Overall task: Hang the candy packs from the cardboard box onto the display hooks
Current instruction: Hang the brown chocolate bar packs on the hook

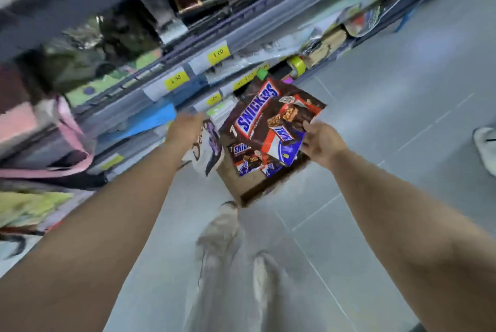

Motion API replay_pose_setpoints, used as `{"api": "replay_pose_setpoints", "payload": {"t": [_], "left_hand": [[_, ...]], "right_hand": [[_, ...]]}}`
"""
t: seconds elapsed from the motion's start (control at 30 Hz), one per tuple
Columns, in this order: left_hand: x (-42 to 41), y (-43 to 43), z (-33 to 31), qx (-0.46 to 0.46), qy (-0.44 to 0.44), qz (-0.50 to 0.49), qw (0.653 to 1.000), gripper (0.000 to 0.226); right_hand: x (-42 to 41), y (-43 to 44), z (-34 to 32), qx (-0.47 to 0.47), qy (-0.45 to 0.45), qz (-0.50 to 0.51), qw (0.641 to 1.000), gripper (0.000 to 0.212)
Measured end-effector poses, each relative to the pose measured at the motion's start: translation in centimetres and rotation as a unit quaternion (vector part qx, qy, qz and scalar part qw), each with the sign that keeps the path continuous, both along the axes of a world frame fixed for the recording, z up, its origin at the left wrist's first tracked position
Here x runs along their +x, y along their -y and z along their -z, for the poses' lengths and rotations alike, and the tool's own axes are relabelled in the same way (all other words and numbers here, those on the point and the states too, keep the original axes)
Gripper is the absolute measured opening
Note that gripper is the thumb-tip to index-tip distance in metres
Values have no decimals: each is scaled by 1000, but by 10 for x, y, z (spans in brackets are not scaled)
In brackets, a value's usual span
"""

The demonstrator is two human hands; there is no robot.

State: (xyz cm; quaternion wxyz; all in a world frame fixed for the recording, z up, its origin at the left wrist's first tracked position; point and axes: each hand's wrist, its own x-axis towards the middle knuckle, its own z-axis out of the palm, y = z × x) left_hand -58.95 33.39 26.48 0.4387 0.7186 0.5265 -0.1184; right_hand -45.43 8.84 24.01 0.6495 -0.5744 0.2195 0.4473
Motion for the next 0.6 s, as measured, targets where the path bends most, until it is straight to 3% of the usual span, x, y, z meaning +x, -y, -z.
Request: {"api": "replay_pose_setpoints", "payload": {"t": [0.13, 0.17, 0.23, 0.27, 0.33, 0.43, 0.47, 0.53, 0.6], "left_hand": [[-57, 19, -113, -85, 77, -60, 992, 91], [-75, 24, -136, -106, 106, -69, 986, 85], [-114, 27, -175, -132, 160, -80, 975, 30], [-134, 28, -191, -135, 182, -83, 970, 17], [-174, 29, -229, -118, 215, -88, 965, 8], [-234, 23, -282, -40, 233, -76, 969, 37], [-254, 20, -296, -3, 221, -70, 973, 40], [-293, 19, -328, 49, 199, -30, 978, 34], [-335, 14, -354, 84, 172, 22, 981, 19]], "right_hand": [[-58, -3, -92, 147, 5, -110, 983, 31], [-74, -4, -112, 183, 3, -144, 973, 38], [-105, -12, -153, 249, -10, -208, 946, 42], [-117, -16, -166, 261, -17, -230, 937, 34], [-144, -30, -196, 217, 12, -284, 934, 16], [-185, -61, -241, 42, 135, -409, 901, 10], [-204, -76, -257, 10, 172, -429, 887, 27], [-247, -108, -293, 40, 247, -427, 869, 80], [-295, -140, -323, 92, 317, -427, 842, 100]]}}
